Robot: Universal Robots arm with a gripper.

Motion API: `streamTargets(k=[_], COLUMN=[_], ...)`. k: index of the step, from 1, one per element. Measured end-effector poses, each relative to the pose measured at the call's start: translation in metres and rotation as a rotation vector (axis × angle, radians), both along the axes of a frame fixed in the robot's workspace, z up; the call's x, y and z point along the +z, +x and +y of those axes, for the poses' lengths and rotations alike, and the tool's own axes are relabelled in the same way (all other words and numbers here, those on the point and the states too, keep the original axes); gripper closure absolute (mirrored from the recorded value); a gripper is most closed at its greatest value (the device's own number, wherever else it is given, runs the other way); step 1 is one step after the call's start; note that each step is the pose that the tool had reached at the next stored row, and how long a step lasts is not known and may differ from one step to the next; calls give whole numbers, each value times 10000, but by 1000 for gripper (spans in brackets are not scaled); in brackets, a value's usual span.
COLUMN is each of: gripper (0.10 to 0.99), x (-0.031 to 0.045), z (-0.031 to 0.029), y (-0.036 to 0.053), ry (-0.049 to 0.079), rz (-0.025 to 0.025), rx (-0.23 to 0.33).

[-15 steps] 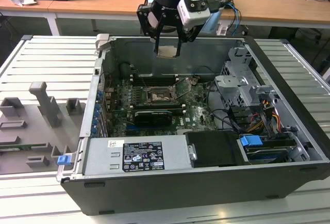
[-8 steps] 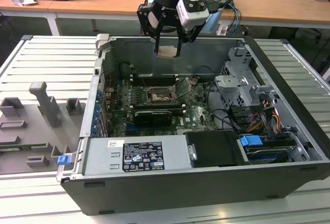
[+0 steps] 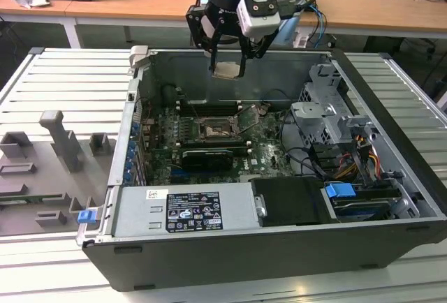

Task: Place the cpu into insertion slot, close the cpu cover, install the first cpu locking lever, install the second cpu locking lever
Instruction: 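Place the cpu into insertion slot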

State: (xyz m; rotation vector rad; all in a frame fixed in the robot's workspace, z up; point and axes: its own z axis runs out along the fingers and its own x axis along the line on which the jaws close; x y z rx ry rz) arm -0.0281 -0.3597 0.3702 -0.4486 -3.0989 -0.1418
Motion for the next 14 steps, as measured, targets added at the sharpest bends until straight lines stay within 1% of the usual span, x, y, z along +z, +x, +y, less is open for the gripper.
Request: streamTargets(k=[12, 14], gripper=[561, 561], x=[-2, -2], z=[0, 0], y=[0, 0], ry=[0, 0], rz=[0, -1], rx=[-479, -660])
